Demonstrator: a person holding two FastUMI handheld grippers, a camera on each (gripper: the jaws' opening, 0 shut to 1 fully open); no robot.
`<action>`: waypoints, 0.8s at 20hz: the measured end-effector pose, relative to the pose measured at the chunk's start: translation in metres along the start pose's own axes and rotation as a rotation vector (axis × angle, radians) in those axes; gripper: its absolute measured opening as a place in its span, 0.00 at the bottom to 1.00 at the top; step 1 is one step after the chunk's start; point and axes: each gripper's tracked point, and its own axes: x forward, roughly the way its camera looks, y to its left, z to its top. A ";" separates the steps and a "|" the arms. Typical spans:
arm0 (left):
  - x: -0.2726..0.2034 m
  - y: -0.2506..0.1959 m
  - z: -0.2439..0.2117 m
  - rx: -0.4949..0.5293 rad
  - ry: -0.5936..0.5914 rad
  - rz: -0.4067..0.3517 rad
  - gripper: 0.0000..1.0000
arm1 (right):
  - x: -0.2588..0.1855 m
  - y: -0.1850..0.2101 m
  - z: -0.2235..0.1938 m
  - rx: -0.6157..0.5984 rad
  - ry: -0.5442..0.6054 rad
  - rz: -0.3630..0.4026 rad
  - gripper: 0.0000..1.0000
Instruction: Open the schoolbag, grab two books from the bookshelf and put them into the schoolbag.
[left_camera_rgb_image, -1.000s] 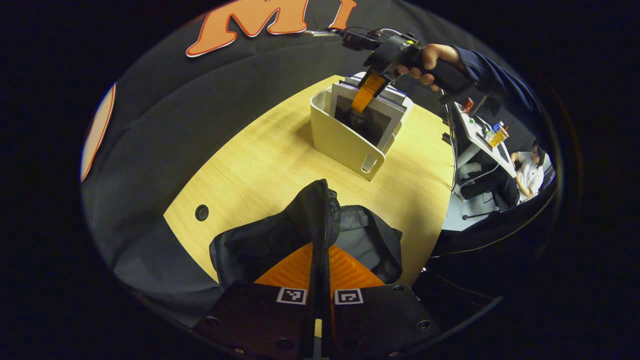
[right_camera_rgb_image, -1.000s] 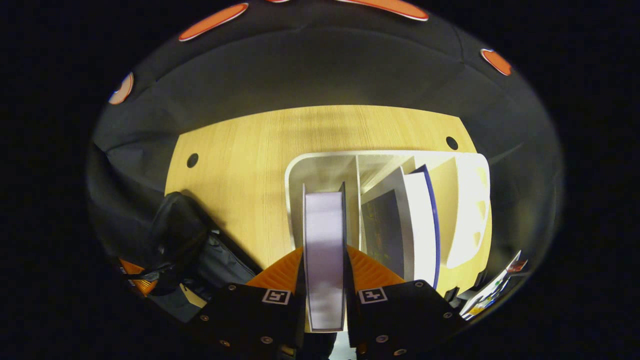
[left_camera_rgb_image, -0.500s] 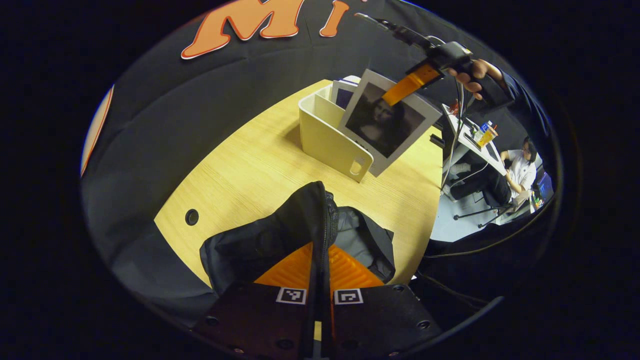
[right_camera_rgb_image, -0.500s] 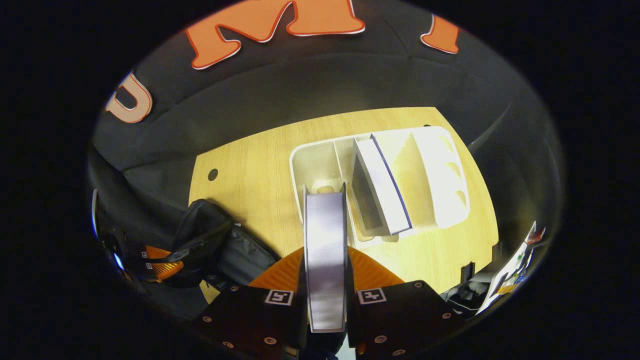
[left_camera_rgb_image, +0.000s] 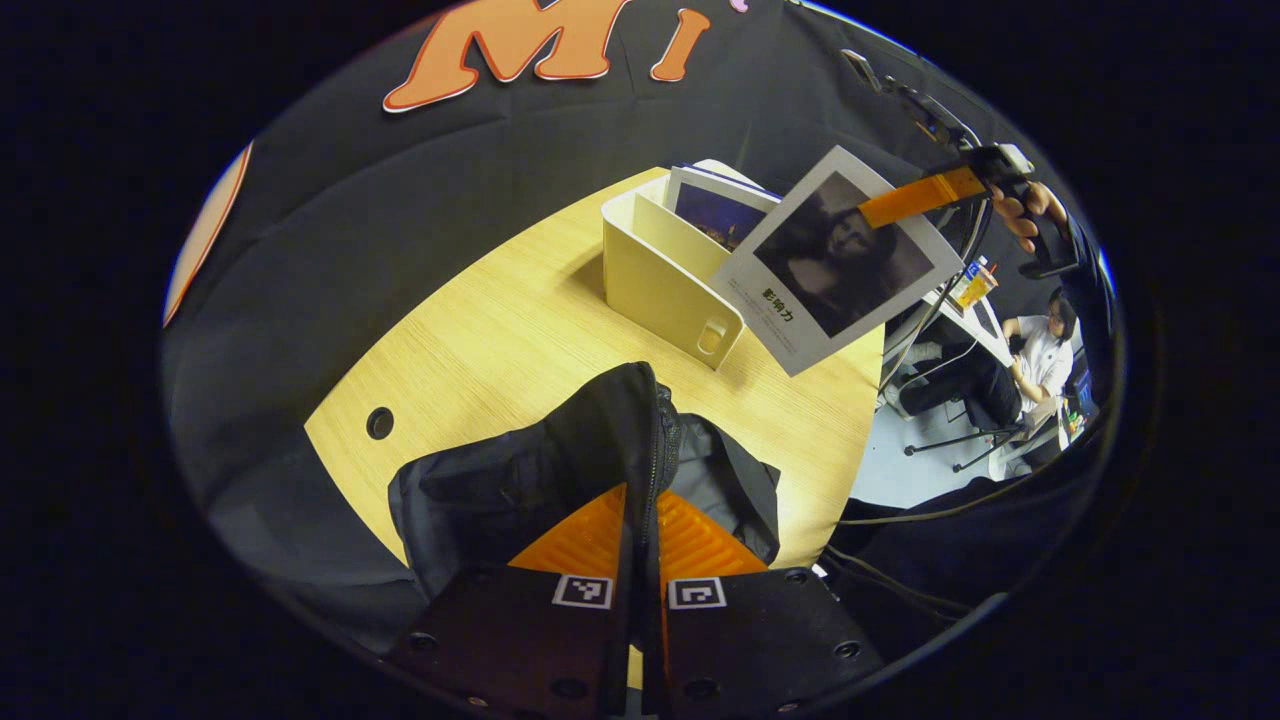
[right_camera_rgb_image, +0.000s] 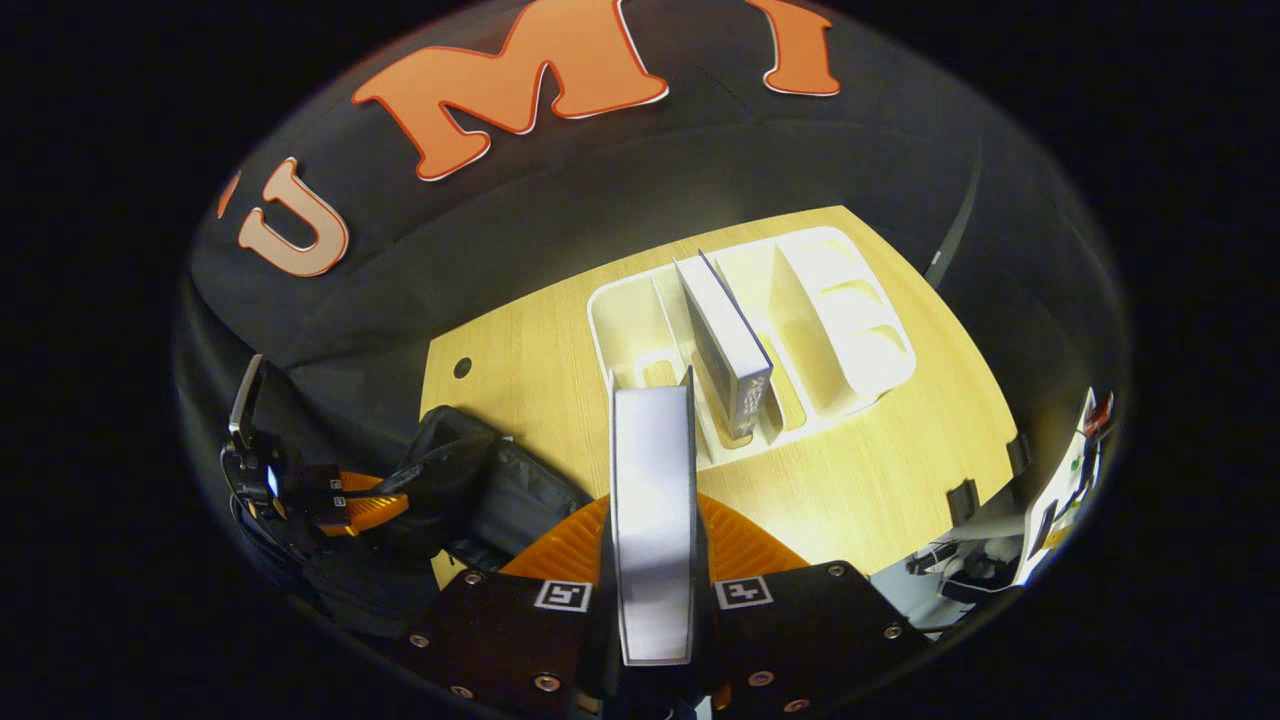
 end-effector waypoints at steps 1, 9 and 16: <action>0.000 -0.002 -0.001 -0.001 0.000 0.000 0.06 | -0.003 0.000 -0.006 0.022 -0.009 0.016 0.30; 0.003 -0.012 -0.004 -0.023 0.022 -0.013 0.05 | -0.020 0.015 -0.060 0.140 -0.034 0.215 0.30; 0.006 -0.013 0.004 -0.034 0.035 0.011 0.05 | 0.011 0.038 -0.097 0.230 -0.006 0.360 0.30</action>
